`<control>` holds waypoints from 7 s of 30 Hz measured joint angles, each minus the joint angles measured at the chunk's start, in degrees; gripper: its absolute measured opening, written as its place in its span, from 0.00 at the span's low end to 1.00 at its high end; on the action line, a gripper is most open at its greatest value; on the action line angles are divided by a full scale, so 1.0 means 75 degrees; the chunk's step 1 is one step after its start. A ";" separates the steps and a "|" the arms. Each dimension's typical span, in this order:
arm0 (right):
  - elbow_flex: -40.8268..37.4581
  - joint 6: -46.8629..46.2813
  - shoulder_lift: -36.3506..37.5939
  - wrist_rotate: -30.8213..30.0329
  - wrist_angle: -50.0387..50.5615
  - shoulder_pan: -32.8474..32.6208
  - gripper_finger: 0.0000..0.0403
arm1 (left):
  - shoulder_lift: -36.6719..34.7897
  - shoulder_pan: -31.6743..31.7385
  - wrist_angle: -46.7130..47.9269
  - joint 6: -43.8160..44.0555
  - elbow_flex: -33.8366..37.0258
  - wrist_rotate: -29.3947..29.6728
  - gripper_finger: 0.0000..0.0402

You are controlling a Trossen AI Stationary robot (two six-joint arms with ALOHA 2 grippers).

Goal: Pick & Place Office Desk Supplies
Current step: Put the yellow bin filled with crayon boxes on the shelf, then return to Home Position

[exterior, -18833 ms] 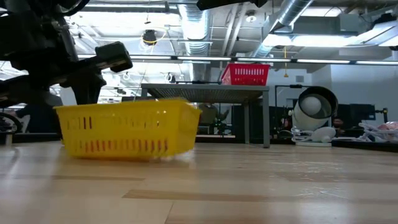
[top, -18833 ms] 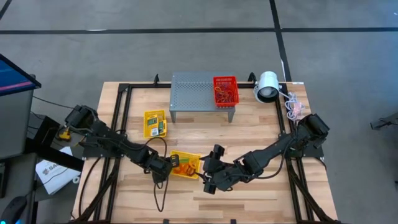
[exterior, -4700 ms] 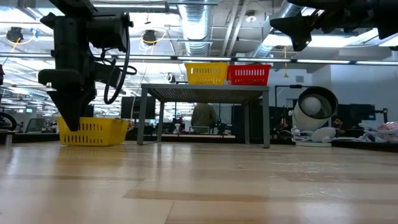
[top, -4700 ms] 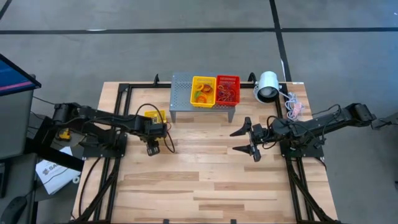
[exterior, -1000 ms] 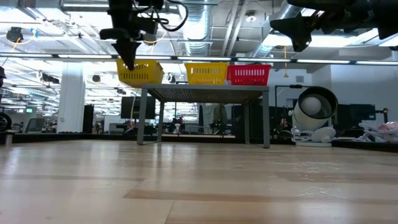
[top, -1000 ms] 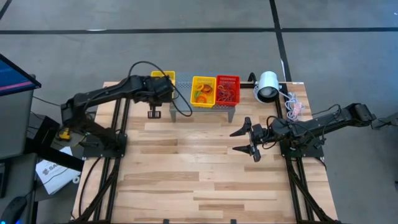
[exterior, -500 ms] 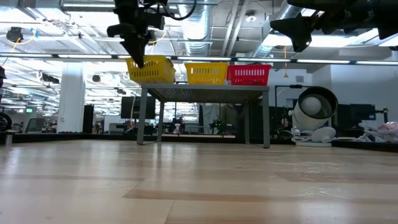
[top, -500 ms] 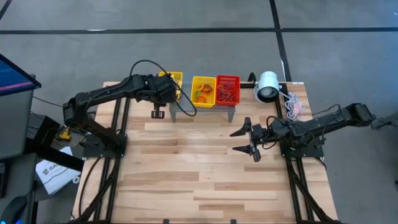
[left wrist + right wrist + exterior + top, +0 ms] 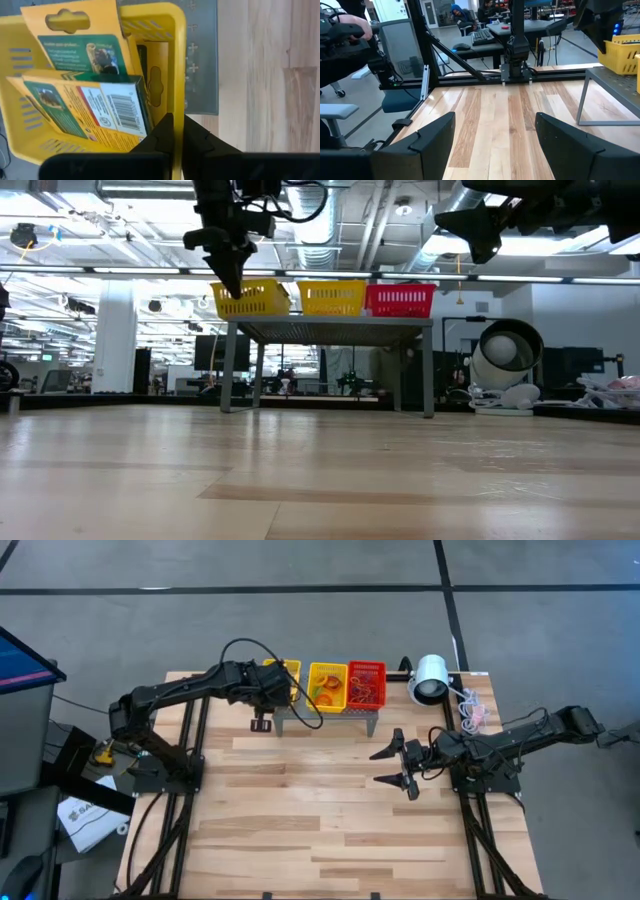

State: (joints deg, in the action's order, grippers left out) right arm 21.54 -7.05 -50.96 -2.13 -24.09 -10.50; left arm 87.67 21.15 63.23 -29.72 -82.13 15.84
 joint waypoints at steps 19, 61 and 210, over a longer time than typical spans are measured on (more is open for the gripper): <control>0.0000 0.0012 0.0000 0.0000 0.0031 0.0003 0.67 | 0.0145 -0.0033 -0.0426 0.0013 -0.0026 -0.0232 0.01; 0.0000 -0.0002 -0.0003 -0.0002 0.0008 0.0003 0.67 | 0.0308 -0.0080 -0.0749 0.1036 -0.0446 -0.0122 0.47; -0.2774 -0.0271 0.6747 0.0085 0.3181 -0.0286 0.00 | -1.0197 -0.2122 -0.9886 0.4643 1.0899 -0.3385 0.00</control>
State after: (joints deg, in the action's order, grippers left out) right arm 0.73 -9.08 -0.36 -1.50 -0.23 -12.64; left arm 11.19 5.23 -10.92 5.10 -0.38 -9.54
